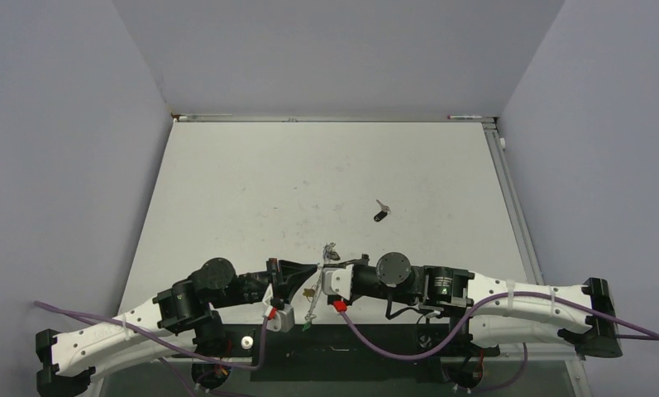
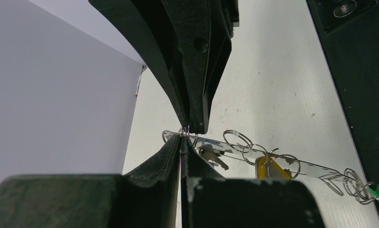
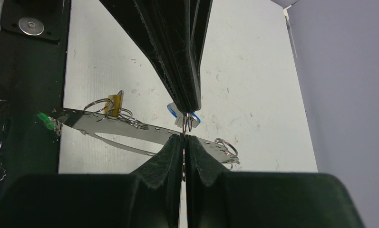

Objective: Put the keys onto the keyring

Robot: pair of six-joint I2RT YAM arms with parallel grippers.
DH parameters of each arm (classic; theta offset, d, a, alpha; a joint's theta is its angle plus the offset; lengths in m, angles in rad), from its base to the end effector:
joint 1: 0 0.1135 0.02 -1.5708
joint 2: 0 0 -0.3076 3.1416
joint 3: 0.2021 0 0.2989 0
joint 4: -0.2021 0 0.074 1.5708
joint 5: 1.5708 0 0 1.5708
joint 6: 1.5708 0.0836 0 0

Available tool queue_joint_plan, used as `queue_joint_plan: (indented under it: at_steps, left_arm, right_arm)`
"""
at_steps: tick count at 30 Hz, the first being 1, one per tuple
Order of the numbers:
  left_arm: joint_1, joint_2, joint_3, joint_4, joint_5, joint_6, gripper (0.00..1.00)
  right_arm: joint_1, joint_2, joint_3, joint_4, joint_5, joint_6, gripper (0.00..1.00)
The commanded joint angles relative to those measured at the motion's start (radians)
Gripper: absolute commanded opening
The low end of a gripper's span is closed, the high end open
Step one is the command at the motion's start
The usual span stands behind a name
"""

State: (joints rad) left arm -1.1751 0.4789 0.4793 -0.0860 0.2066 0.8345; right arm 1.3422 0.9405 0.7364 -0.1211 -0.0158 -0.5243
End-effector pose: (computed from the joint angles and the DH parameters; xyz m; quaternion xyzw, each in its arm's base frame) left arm 0.0594 -0.1866 0.3020 0.6559 0.3341 -0.1889 0.6500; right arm 0.0637 0.2798 0.3110 -0.6554 0.4798 0.2378 0.5326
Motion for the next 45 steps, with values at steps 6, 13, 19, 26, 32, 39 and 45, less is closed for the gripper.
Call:
queue_joint_plan:
  at_steps: [6,13,19,26,32,39,45]
  left_arm:
    - [0.003,-0.009,-0.004,0.022,0.026,-0.002,0.0]
    - [0.004,-0.014,-0.004,0.026,0.028,-0.002,0.0]
    - [0.004,-0.018,-0.007,0.025,0.028,-0.002,0.0]
    - [0.004,-0.019,-0.008,0.025,0.028,0.0,0.0]
    - [0.004,-0.023,-0.01,0.023,0.026,0.0,0.0]
    - [0.003,-0.022,-0.013,0.023,0.018,-0.003,0.0]
    - [0.004,-0.024,-0.018,0.024,0.011,-0.005,0.0]
  right_arm:
    - [-0.006,-0.037,0.064,0.059,-0.001,0.013,0.05]
    - [-0.009,-0.041,0.059,0.057,0.013,0.013,0.05]
    - [-0.008,-0.048,0.06,0.051,0.013,0.015,0.05]
    - [-0.007,-0.062,0.061,0.052,0.052,0.013,0.05]
    - [-0.006,-0.071,0.063,0.054,0.053,0.014,0.05]
    - [-0.007,-0.072,0.065,0.054,0.036,0.02,0.05]
    - [-0.007,-0.089,0.066,0.059,0.002,0.019,0.05]
